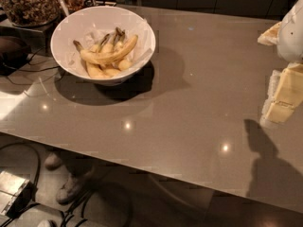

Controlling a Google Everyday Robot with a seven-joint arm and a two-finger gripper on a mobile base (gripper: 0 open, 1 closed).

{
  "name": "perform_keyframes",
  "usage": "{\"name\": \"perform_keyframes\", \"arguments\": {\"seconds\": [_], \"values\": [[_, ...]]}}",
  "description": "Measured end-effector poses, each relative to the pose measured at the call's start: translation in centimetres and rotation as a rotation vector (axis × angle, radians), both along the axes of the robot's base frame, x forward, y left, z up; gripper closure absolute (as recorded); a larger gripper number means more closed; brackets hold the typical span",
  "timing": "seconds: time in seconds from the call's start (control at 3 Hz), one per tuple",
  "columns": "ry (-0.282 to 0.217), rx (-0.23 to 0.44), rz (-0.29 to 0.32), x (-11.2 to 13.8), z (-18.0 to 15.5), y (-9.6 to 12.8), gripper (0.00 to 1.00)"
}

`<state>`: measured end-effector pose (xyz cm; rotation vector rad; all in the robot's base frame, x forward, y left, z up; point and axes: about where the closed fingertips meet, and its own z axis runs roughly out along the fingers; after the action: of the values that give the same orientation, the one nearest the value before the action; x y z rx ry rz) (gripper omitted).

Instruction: Pick banana from white bowl

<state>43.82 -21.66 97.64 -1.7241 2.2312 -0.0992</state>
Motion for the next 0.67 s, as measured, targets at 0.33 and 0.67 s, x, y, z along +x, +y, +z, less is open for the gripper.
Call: {"name": "perform_keyframes", "arguments": {"seconds": [0.33, 0.67], "values": [[0.0, 0.0, 0.0, 0.0, 0.0, 0.0, 0.0], [0.006, -0.026, -0.044, 0.82, 0.14, 0.69, 0.0]]}}
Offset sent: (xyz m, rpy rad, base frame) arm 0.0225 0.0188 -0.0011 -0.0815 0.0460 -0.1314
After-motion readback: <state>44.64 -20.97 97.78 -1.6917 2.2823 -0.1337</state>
